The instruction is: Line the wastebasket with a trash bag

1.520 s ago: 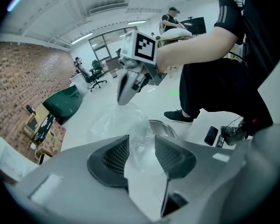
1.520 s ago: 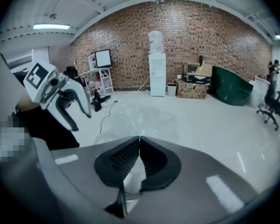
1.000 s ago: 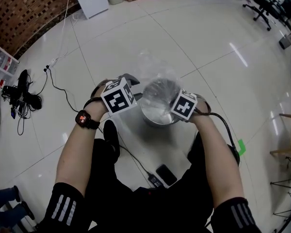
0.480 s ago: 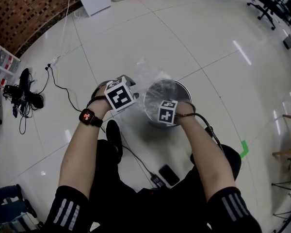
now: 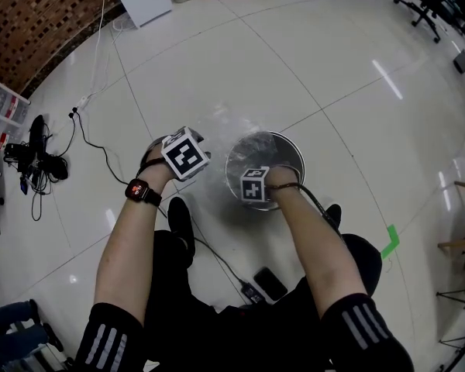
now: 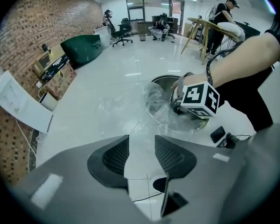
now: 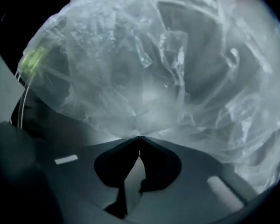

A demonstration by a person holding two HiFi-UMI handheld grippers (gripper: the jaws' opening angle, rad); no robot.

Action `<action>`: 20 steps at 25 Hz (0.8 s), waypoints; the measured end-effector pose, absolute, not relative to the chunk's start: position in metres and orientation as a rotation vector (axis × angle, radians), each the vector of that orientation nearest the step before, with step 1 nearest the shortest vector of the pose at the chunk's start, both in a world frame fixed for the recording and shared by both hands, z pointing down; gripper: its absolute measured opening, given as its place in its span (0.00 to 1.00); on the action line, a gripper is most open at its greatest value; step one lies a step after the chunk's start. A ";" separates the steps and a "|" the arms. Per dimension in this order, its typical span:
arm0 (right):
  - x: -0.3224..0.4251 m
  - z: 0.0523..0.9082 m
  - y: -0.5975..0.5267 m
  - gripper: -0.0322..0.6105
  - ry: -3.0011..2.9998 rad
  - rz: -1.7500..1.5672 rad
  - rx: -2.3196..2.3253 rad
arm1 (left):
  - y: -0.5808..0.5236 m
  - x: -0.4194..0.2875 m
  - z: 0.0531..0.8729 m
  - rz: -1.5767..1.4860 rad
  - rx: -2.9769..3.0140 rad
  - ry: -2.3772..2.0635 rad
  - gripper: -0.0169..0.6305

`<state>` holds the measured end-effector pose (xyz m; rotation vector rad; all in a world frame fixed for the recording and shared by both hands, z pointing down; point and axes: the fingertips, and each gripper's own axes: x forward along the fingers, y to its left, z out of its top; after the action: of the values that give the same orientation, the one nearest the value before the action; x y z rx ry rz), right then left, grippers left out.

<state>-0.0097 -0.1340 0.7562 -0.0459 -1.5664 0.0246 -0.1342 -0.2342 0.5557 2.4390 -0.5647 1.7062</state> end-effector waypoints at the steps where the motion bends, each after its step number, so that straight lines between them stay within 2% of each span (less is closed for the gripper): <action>1: -0.009 0.759 -0.132 0.07 -1.567 0.039 -0.056 | -0.235 -0.133 0.556 1.708 2.438 -0.567 0.28; 4: -0.009 0.756 -0.128 0.08 -1.584 0.099 -0.066 | -0.234 -0.129 0.549 1.724 2.449 -0.548 0.28; 7: -0.008 0.736 -0.129 0.23 -1.620 0.118 -0.034 | -0.233 -0.121 0.526 1.743 2.501 -0.571 0.28; 15: 0.018 0.652 -0.119 0.30 -1.705 0.215 0.063 | -0.206 -0.080 0.465 1.594 2.663 -0.604 0.28; 20: -0.013 0.588 -0.151 0.34 -1.954 0.151 0.267 | -0.202 -0.085 0.443 1.475 2.671 -0.712 0.28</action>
<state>-0.0133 -0.1507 0.5882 0.2673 -1.9543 0.1510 -0.0848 -0.2018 0.4432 2.6707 -0.7116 1.4753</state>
